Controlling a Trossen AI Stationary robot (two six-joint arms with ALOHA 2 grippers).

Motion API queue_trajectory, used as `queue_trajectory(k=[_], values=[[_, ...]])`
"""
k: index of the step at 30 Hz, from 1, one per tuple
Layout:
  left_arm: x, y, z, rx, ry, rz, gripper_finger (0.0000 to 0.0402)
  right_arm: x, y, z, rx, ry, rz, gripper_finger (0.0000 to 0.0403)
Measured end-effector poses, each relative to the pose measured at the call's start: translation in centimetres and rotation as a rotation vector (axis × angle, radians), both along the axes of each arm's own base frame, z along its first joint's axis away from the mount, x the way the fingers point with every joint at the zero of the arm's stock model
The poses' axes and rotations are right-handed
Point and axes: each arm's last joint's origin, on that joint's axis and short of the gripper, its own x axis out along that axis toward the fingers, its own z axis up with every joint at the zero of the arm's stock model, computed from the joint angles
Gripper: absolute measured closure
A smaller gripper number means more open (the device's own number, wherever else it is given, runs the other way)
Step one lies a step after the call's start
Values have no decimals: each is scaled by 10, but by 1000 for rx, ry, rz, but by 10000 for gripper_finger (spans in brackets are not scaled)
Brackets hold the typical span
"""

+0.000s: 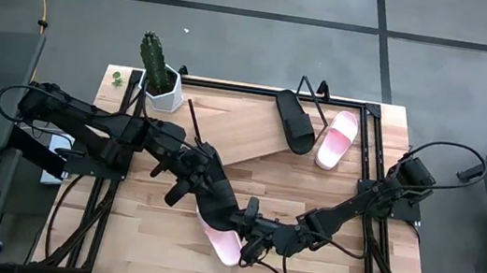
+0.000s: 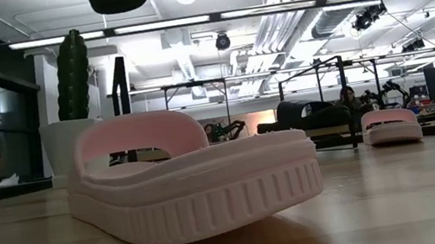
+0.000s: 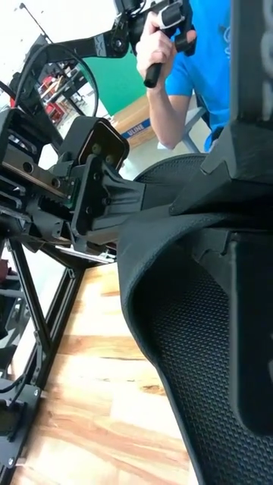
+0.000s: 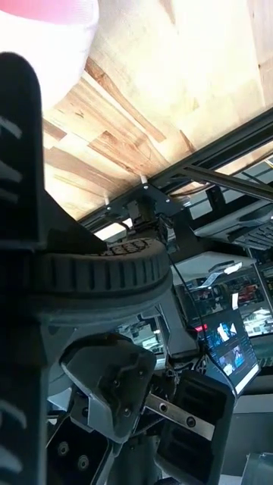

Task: Pick and place slides into the shelf
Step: Put the left black slide on the shelf

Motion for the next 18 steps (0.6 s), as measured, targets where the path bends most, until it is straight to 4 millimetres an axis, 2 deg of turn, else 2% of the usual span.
queue_trajectory(k=[4, 13, 18], values=[[0, 0, 0, 15, -7, -9, 378, 0, 0, 0, 0, 0, 0, 387], [-1, 0, 0, 35, -10, -27, 275, -1, -1, 0, -2, 3, -26, 388], [-1, 0, -1, 47, -14, -32, 235, -1, -2, 0, 1, 1, -50, 388]])
